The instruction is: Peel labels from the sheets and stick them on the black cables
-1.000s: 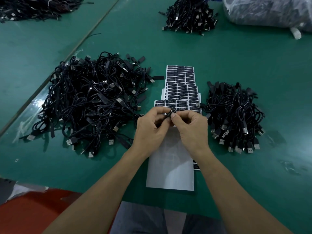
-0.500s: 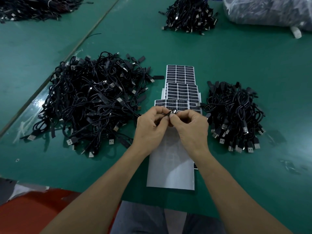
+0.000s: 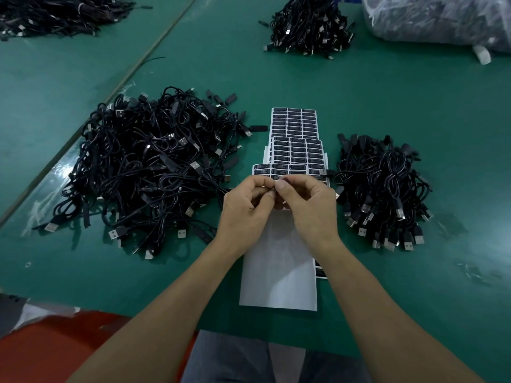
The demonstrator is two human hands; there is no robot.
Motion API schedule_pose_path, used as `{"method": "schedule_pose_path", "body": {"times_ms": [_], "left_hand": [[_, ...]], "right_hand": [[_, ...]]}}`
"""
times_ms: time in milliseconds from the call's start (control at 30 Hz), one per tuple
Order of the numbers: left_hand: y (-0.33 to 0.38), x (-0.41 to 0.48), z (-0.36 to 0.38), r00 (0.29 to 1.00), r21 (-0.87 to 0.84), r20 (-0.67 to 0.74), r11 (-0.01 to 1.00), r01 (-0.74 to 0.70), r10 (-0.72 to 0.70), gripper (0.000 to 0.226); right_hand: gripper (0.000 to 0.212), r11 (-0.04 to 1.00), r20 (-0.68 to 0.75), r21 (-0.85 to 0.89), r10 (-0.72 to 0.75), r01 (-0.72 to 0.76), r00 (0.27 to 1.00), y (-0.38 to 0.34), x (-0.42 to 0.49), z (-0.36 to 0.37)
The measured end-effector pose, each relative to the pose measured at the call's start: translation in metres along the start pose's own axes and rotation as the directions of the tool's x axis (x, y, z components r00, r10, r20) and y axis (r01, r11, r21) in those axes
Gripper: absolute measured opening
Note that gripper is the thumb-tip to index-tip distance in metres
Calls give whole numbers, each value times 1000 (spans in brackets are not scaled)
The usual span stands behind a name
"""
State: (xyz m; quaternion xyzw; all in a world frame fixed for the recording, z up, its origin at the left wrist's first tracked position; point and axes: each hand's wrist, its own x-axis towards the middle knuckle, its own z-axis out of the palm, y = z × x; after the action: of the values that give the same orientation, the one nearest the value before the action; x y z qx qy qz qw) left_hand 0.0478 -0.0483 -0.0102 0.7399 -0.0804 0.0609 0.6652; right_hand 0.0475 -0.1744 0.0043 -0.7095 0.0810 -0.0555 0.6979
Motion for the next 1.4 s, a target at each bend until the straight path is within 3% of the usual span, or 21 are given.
{"method": "schedule_pose_path", "body": {"times_ms": [200,333,433,500,600,667,733,867,967,1133,1200,1267,1333,1400], "left_hand": [[-2,2,-2,1000,48,12,999,20,-21,18],[4,7,-6,994,219,101,974,-52,30,12],[11,15,-11,979,430,132,881,-199,156,9],[19,20,-14,961,537,86,800,-266,261,10],[33,22,-16,947,459,-34,847,-270,320,9],[43,21,-13,949,370,-73,892,-261,307,6],[53,21,-11,958,241,-104,941,-236,267,11],[67,25,-11,955,8,-203,976,-217,214,12],[69,32,-16,947,-180,-320,981,-77,15,21],[52,32,-21,930,-139,-322,981,138,-176,36],[46,29,-25,924,-54,-333,982,181,-188,37],[39,27,-33,934,200,-336,960,197,-121,31],[35,24,-43,956,507,-292,843,179,-27,26],[31,19,-51,970,754,-224,647,114,90,19]], "right_hand": [[7,999,29,-35,4,-3,1000,-4,5,-3],[13,975,59,-193,-99,109,993,-11,6,-7],[12,964,76,-192,-172,184,982,-17,4,-9],[14,982,78,-90,-162,169,984,-17,2,-8],[33,998,128,-20,-60,63,990,-14,-2,-7],[40,977,221,-172,-84,124,972,-12,-1,-6],[33,918,280,-324,-137,227,950,-11,-2,-3],[6,895,207,-327,-244,302,947,-18,-1,0],[12,919,170,-246,-274,310,947,-26,-3,-10],[10,861,14,-393,-346,323,938,-44,1,-32],[12,805,-93,-512,-399,300,912,-56,8,-42],[20,730,-148,-636,-435,252,888,-69,16,-53],[27,679,-186,-712,-425,177,886,-78,24,-64],[27,646,-230,-758,-394,90,890,-81,31,-75]]}}
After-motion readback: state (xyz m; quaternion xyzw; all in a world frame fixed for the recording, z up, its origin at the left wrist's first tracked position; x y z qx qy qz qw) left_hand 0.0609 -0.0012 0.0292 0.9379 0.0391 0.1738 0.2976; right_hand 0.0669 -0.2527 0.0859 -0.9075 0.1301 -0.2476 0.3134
